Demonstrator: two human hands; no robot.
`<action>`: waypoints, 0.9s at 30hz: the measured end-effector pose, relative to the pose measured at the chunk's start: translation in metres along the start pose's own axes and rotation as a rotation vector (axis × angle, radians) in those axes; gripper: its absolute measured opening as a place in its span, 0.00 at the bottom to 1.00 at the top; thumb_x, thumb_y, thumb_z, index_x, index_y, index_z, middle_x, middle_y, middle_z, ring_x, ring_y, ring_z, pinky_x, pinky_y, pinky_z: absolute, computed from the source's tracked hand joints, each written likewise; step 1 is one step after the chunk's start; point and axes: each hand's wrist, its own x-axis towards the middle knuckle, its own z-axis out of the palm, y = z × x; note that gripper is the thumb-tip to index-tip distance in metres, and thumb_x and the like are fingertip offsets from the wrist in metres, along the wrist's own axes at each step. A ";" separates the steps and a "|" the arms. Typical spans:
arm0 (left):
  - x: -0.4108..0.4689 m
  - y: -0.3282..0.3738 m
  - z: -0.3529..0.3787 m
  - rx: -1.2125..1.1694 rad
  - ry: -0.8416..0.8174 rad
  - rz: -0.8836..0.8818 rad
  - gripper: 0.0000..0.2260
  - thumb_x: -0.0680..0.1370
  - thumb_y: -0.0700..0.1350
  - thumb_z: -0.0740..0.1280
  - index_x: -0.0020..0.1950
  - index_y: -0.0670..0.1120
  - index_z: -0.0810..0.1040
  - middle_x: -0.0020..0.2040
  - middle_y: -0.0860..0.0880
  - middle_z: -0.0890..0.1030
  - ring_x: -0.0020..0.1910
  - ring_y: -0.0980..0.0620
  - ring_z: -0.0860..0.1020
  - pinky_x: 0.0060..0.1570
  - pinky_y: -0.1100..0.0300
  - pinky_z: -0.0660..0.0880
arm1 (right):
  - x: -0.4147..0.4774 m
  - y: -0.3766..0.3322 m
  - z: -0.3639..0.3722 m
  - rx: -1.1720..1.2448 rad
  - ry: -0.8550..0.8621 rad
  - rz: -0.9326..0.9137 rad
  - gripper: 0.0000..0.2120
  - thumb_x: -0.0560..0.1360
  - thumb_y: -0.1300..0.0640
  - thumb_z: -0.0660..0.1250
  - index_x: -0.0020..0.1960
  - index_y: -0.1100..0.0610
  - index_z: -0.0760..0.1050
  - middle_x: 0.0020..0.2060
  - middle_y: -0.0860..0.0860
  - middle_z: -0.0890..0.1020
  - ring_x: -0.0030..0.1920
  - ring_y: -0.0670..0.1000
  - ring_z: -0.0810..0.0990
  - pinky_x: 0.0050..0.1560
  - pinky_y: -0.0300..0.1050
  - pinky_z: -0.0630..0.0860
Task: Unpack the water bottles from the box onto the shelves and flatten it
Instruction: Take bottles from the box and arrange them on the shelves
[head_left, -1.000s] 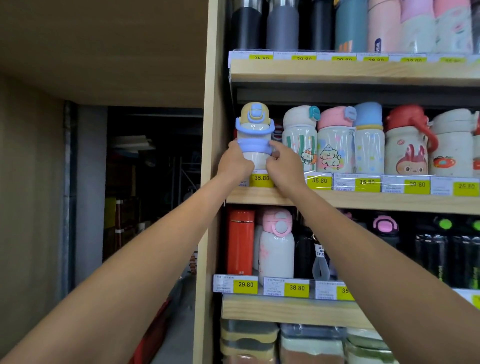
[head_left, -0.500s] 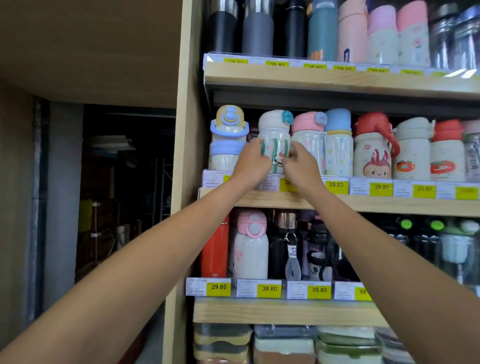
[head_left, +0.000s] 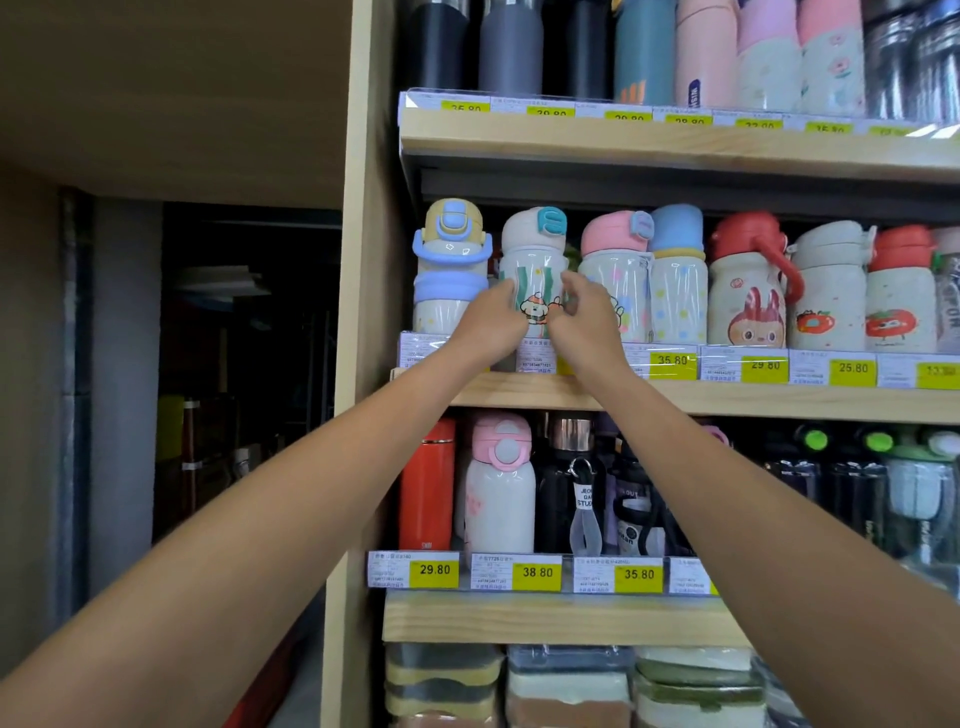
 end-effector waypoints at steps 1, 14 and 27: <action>0.000 -0.003 0.001 0.002 0.018 0.021 0.09 0.73 0.31 0.56 0.49 0.38 0.73 0.43 0.43 0.76 0.42 0.46 0.73 0.39 0.55 0.71 | -0.001 0.001 0.000 0.017 -0.006 0.004 0.15 0.73 0.67 0.58 0.59 0.62 0.73 0.51 0.59 0.77 0.47 0.53 0.74 0.45 0.43 0.68; 0.002 -0.007 0.000 0.042 0.006 0.021 0.11 0.74 0.31 0.56 0.53 0.36 0.73 0.52 0.37 0.78 0.51 0.40 0.75 0.49 0.50 0.73 | 0.001 -0.005 0.000 0.069 0.007 0.081 0.21 0.73 0.66 0.60 0.65 0.58 0.71 0.59 0.56 0.77 0.59 0.55 0.75 0.62 0.53 0.72; -0.004 -0.002 0.011 -0.040 0.133 0.037 0.13 0.72 0.30 0.58 0.54 0.36 0.74 0.53 0.38 0.78 0.48 0.46 0.75 0.44 0.57 0.71 | -0.007 -0.003 -0.006 0.109 0.042 0.036 0.19 0.74 0.67 0.58 0.63 0.60 0.73 0.59 0.55 0.77 0.57 0.51 0.75 0.54 0.40 0.70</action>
